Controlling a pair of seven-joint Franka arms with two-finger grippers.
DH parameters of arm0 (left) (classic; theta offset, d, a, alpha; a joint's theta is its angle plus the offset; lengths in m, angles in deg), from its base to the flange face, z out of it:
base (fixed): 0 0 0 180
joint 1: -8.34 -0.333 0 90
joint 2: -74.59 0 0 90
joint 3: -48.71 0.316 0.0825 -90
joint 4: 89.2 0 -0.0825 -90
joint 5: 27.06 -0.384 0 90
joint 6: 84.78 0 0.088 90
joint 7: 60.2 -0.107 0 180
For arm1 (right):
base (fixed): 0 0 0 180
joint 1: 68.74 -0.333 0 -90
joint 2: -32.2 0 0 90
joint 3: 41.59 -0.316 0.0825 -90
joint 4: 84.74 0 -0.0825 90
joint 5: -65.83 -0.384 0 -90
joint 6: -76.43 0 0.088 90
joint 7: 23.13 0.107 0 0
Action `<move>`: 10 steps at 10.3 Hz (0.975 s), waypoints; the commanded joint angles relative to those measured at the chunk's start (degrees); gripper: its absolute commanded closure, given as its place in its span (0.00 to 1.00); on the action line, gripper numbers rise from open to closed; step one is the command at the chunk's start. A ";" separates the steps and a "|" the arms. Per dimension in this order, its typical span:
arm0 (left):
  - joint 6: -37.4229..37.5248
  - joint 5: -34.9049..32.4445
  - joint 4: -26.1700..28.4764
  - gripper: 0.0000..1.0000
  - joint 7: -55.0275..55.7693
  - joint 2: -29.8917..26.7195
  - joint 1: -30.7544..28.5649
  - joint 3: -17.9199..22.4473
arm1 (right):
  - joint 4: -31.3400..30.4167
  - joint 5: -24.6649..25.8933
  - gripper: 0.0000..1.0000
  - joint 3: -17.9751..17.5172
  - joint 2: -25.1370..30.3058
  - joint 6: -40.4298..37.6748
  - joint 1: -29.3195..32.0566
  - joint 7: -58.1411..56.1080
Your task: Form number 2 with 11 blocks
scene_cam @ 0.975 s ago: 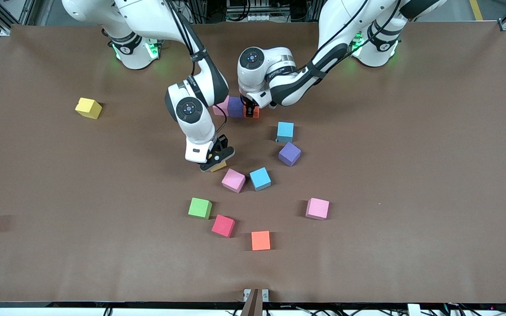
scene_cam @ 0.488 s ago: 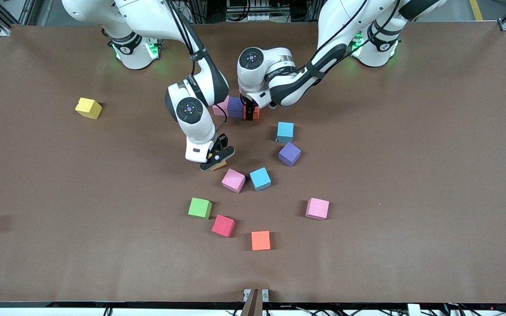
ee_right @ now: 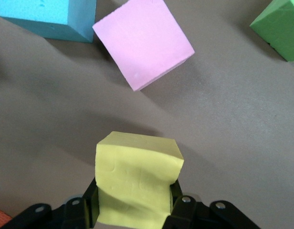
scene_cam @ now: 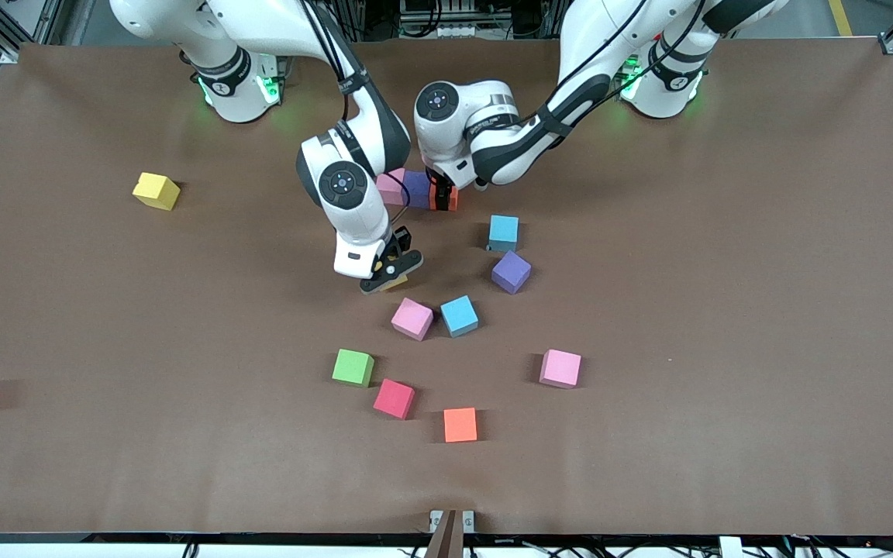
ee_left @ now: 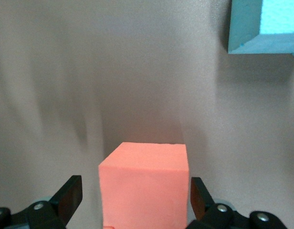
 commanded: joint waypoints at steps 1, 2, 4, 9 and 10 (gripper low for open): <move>4.64 -3.48 -1.37 0.00 13.86 -1.63 0.08 -2.28 | -0.44 -0.61 1.00 0.14 2.05 -1.81 -1.80 3.67; 5.44 -3.39 -1.37 0.00 13.86 -2.33 -0.28 -2.99 | -0.44 -0.61 1.00 0.14 2.31 -2.16 -2.42 4.12; 8.59 -3.13 -2.42 0.00 12.29 -2.69 -2.46 -5.09 | -0.52 -0.61 1.00 0.14 2.40 -2.60 -2.95 5.61; 14.76 -2.77 -2.87 0.00 3.42 -3.03 -12.47 -11.43 | -0.35 -0.61 1.00 0.05 2.40 -4.00 -3.30 10.34; 15.90 -2.69 -2.78 0.00 1.31 -3.47 -14.50 -12.30 | 0.00 -0.69 1.00 -0.30 2.40 -4.54 -3.48 13.32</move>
